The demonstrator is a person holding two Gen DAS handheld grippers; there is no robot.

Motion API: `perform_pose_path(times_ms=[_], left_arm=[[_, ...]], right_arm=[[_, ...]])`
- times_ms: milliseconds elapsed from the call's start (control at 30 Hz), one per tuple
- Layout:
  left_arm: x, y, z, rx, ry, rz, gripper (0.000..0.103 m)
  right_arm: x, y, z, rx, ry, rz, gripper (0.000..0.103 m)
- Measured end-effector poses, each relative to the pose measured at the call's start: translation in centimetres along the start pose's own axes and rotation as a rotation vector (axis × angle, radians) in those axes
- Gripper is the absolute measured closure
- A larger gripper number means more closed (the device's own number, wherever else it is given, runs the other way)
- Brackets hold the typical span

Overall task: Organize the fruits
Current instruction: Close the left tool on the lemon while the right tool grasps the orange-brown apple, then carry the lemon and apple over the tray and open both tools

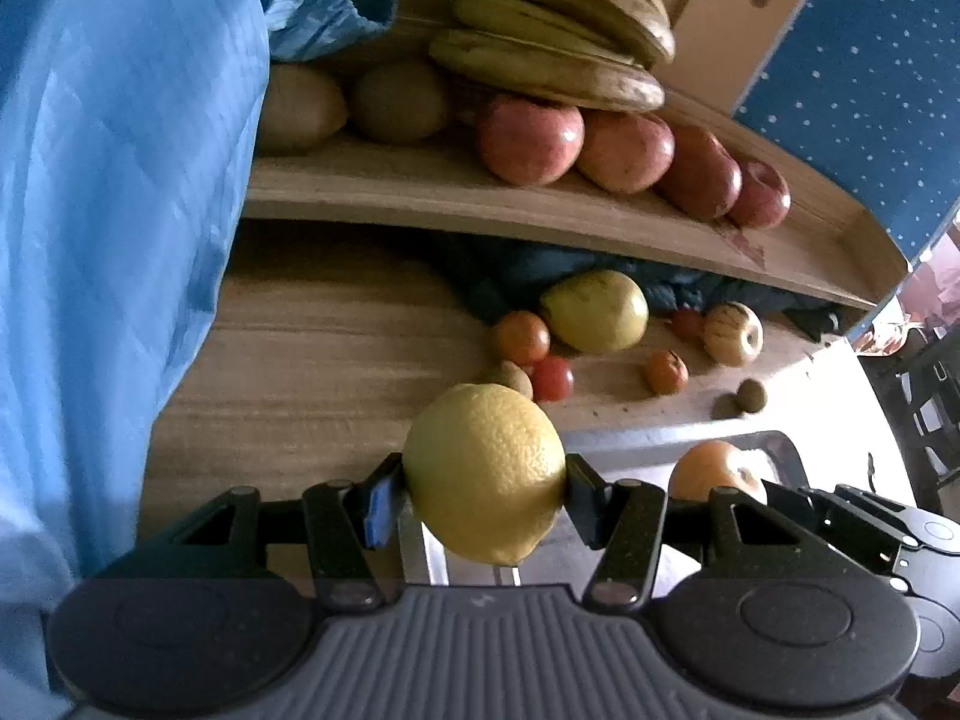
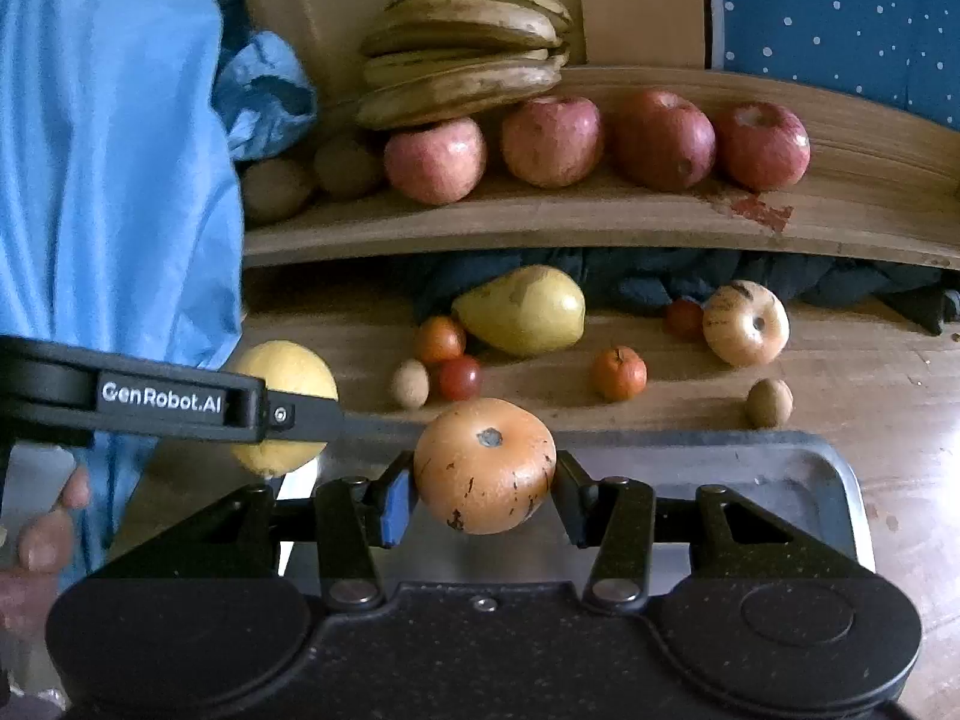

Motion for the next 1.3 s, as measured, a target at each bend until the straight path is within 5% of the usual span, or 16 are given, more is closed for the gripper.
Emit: perform_pose_path(times_ms=[633, 1300], left_arm=[[-2.0, 2.4, 6.2, -0.014, -0.027, -0.023, 0.043], [-2.6, 4.2, 8.3, 0.041, -0.062, -0.003, 0.043]], right_arm=[[-3.9, 0.2, 6.5, -0.203, -0.098, -0.143, 0.054], [-3.5, -0.9, 9.8, -0.313, -0.161, -0.212, 0.054]])
Point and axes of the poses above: each gripper's, at about its wrist camera, not at the fingertips, and x roughly the way its jaws point, y to its right, z to its underside, the point moved 6 cm from there along x, roughly the way its jaws point, and after that the axes turned 6 degrees about x, right-handed, at the moved point
